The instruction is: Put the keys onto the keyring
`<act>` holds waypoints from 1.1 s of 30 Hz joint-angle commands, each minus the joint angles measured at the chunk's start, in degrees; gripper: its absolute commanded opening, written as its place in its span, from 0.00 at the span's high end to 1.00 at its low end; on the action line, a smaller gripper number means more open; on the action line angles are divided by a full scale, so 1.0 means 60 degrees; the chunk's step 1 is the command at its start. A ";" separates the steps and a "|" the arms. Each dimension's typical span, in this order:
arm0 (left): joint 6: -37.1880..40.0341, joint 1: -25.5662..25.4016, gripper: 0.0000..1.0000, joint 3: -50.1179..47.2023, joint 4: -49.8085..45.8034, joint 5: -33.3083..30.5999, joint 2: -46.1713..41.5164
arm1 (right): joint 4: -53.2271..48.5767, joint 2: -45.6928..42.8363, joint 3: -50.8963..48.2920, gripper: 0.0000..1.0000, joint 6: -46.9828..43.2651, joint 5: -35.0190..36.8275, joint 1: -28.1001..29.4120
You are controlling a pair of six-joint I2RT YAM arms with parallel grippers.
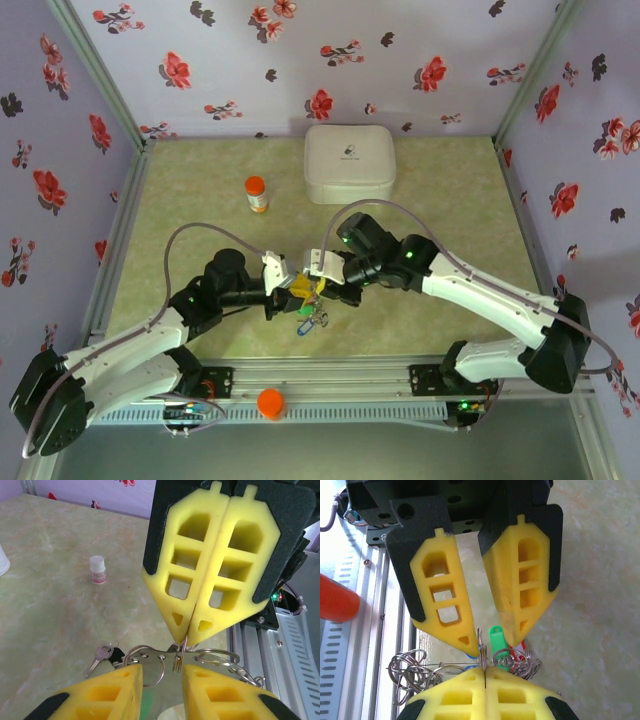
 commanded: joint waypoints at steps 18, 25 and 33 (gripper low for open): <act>-0.1158 -0.0079 1.00 -0.0506 0.1961 0.0421 -0.0157 | 0.3012 -0.1501 -0.1560 0.55 0.2219 -0.0854 -0.0873; -0.2797 -0.0077 1.00 -0.1269 0.4062 -0.0347 0.0043 | 0.3732 -0.2685 -0.2809 0.55 0.2111 0.0867 -0.0266; -0.3565 -0.0080 1.00 -0.1795 0.4987 -0.0840 0.0093 | 0.4050 -0.2409 -0.3039 0.63 0.2326 0.1289 0.0171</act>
